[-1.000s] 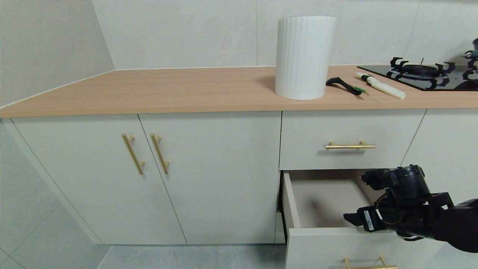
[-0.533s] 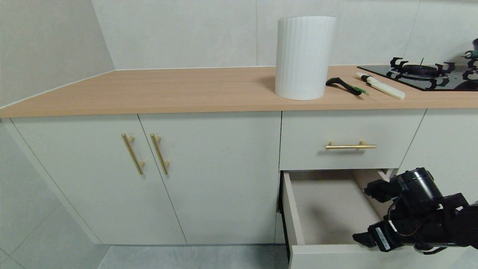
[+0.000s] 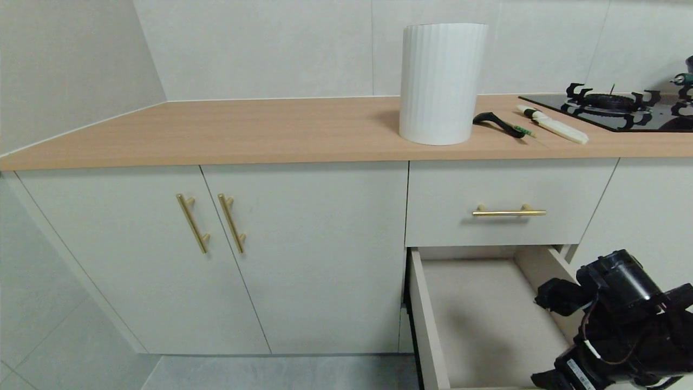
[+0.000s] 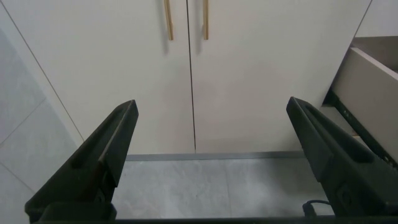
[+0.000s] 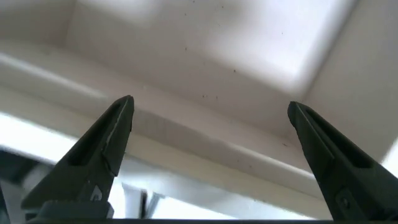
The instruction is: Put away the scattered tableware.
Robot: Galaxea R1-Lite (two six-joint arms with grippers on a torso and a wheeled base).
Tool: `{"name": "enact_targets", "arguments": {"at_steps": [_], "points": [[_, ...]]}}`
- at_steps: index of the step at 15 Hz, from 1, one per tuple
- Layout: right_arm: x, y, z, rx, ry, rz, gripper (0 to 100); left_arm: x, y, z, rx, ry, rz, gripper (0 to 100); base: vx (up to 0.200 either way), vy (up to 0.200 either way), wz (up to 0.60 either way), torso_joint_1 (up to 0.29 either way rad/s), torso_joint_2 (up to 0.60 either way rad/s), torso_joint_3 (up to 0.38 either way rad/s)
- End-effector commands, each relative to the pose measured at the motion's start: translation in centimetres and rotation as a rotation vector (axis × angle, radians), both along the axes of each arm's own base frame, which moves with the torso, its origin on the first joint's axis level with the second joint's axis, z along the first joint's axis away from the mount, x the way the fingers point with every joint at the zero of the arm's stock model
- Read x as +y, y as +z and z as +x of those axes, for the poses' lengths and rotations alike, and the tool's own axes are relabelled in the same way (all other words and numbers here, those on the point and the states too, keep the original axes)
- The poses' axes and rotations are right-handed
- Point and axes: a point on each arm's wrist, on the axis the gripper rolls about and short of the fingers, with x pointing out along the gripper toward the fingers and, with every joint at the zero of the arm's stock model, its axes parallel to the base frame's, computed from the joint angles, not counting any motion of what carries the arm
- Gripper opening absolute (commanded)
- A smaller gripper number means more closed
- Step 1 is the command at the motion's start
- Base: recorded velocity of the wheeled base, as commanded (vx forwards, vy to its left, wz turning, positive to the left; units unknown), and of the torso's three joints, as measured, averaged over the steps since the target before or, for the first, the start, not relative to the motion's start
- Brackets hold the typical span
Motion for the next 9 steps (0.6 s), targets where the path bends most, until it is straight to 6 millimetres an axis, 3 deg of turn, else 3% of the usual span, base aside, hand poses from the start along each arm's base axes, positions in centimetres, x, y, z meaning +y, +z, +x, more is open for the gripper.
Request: {"name": "enact_targets", "arguments": {"at_steps": [1, 7, 9], "points": [[0.3, 0.8, -1.0, 0.022, 0.043, -0.007, 100, 0.0, 0.0, 0.0, 0.001, 0.001, 0.000, 100, 0.000, 0.000, 0.00, 0.000, 0.00, 0.000], [0.7, 1.6, -0.9, 0.000, 0.045, 0.001, 100, 0.0, 0.0, 0.0, 0.001, 0.001, 0.000, 100, 0.000, 0.000, 0.00, 0.000, 0.00, 0.000], [0.9, 3.6, -0.3, -0.076, -0.043, 0.082, 100, 0.0, 0.0, 0.0, 0.001, 0.001, 0.000, 100, 0.000, 0.000, 0.00, 0.000, 0.00, 0.000]]}}
